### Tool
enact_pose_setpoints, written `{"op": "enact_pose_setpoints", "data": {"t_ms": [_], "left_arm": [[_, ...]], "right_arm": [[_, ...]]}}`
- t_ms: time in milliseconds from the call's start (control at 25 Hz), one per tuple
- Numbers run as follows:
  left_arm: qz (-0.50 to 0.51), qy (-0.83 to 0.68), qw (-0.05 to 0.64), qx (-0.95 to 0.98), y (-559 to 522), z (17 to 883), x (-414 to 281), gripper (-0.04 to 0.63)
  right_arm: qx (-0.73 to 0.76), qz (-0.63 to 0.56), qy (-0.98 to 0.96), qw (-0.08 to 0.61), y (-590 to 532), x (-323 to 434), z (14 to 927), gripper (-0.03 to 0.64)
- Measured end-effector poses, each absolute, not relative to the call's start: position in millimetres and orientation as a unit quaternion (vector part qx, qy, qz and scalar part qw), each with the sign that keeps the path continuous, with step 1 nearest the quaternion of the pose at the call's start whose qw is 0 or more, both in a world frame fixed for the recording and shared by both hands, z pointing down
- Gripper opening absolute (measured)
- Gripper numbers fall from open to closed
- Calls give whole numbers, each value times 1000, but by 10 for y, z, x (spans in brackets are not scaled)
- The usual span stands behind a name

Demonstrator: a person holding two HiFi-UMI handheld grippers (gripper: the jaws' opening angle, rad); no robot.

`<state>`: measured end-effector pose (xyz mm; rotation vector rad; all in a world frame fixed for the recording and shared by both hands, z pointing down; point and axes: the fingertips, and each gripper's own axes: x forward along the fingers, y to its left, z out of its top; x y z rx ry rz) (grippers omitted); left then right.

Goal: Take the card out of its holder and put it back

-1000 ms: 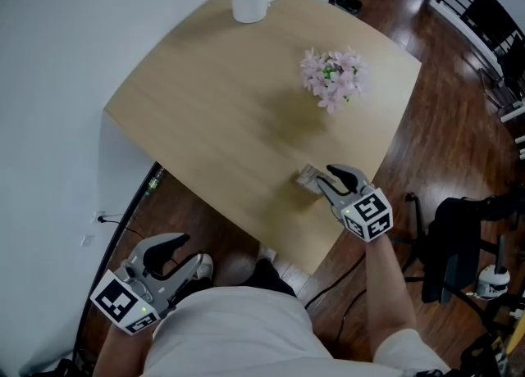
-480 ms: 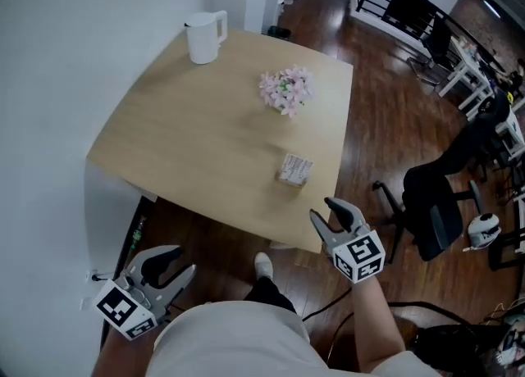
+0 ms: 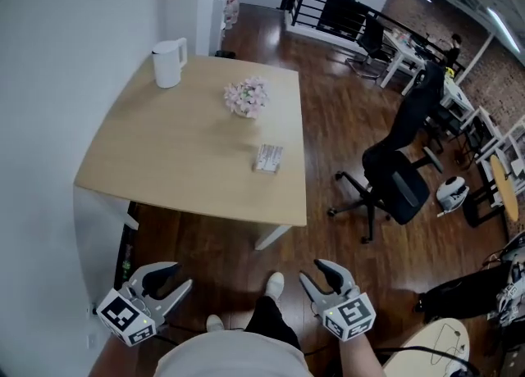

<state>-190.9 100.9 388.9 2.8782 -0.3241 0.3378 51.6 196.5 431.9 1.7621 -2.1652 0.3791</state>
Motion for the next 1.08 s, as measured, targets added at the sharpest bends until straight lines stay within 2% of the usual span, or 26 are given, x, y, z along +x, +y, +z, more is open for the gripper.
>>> {"op": "enact_pose_setpoints", "data": {"t_ms": [440,1080], "left_arm": [[96,-43,96,990,1676,3892,-1546,141],[97,-34,81,991,3082,3800,-998,141]], "right_arm": [[648,107,-737,160,2840,424,4063,164],[621,99,-761,157,4215,561,4125,151]]}}
